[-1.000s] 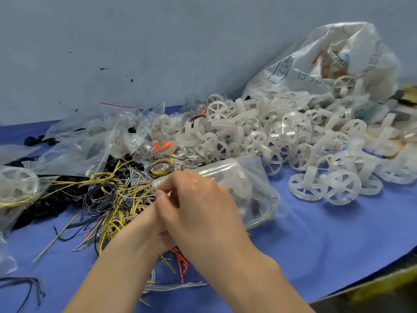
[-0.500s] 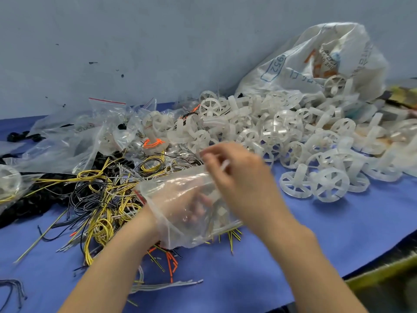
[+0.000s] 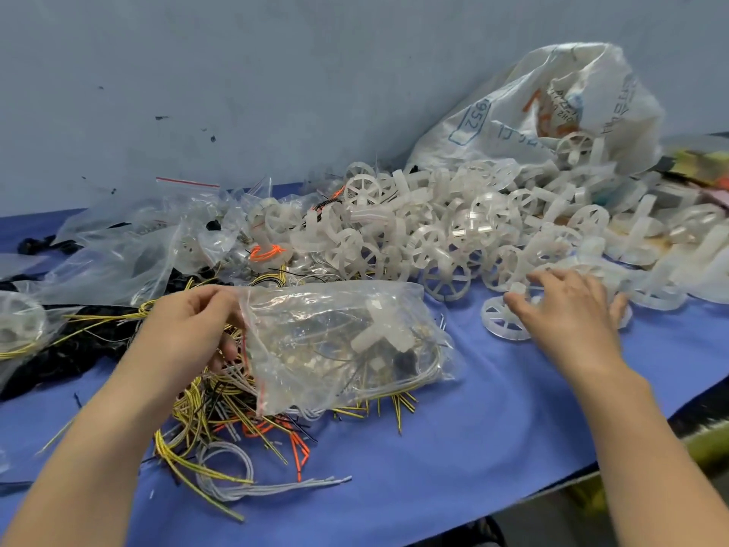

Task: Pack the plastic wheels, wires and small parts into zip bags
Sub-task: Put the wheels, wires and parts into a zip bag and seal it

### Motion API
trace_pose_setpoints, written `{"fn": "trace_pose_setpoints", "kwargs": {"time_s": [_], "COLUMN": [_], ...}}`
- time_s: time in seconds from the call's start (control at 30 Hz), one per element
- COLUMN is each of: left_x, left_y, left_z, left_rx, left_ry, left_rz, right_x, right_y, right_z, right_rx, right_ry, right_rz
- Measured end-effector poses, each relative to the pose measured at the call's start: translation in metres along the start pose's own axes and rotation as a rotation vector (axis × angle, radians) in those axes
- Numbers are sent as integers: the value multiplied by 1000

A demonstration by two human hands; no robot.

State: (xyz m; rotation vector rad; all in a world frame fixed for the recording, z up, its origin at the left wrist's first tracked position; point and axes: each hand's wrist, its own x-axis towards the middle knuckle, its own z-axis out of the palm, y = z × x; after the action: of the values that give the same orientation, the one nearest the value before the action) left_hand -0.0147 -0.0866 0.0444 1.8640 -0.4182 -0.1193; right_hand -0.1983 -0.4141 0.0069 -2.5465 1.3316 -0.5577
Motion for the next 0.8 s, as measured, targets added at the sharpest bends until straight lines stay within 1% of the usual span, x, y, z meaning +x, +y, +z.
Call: {"fn": "trace_pose_setpoints", "kwargs": {"time_s": [0.1,0.2,0.27,0.33,0.37,0.43,0.5,0.53,0.6,0.7,0.77,0.8], "left_x": [-1,-2,-6,-14,-20,-33,-44,-48,-53,-53,-51,-49], "left_y": [-1,3,12,27,36,51,60,62,61,54,44,39], "left_z": [-4,-10,-14,-14,-13,-5,6,10,11,1,-8,-15], "left_rx": [-13,-21,-34,-39,-17,61,175,231,318,425,425,379], "left_ry": [84,207,250,208,164,45,-54,-68,-18,86,99,113], "left_rz": [32,69,148,278,350,476,566,598,651,686,621,554], "right_x": [6,7,3,-7,-15,-36,-59,-70,-86,-98,-106,-110], "right_y": [-1,-10,-23,-45,-60,-95,-128,-143,-164,-182,-190,-193], "right_z": [7,6,-4,-23,-34,-51,-60,-61,-60,-57,-53,-50], "right_rx": [-6,19,188,469,598,736,746,734,719,787,827,830], "right_ry": [-31,33,143,211,212,186,142,126,100,-12,-46,-32], "right_rz": [-24,-83,-198,-339,-412,-576,-714,-768,-825,-851,-876,-868]}}
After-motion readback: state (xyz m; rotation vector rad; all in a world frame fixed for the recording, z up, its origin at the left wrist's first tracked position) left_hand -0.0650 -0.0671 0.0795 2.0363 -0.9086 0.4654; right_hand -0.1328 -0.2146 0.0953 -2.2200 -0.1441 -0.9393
